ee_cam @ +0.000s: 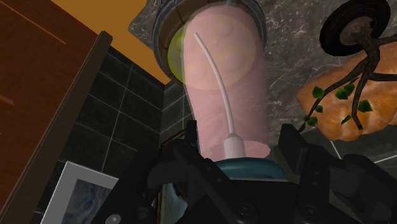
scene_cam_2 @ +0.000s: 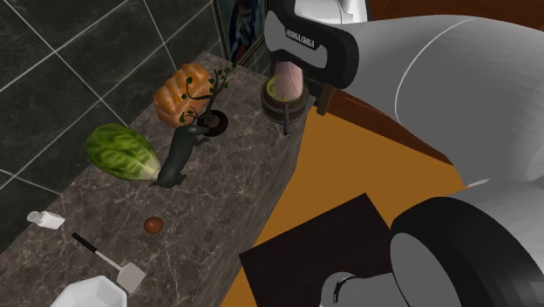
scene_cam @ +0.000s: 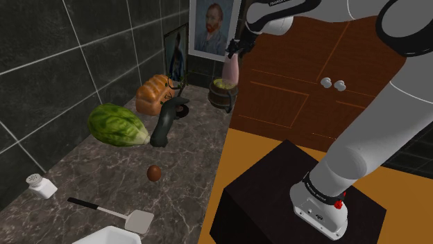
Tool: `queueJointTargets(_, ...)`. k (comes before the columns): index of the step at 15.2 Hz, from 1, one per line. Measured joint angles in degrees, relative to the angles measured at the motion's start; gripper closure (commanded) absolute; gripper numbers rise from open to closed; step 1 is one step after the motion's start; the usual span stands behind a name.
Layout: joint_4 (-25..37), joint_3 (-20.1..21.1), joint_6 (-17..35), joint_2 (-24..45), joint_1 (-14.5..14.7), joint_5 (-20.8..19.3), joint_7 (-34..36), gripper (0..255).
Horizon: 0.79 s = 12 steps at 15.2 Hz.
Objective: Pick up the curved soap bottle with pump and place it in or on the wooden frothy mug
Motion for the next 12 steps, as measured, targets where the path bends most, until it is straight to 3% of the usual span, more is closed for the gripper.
queueJointTargets(8,-1.29,0.07,2.01,0.6,0.07,0.36,-0.31,255)
queueJointTargets(9,-1.29,0.07,2.03,0.6,0.07,0.37,-0.32,0)
queueJointTargets(12,-1.29,0.06,2.03,0.66,0.06,0.37,-0.33,0)
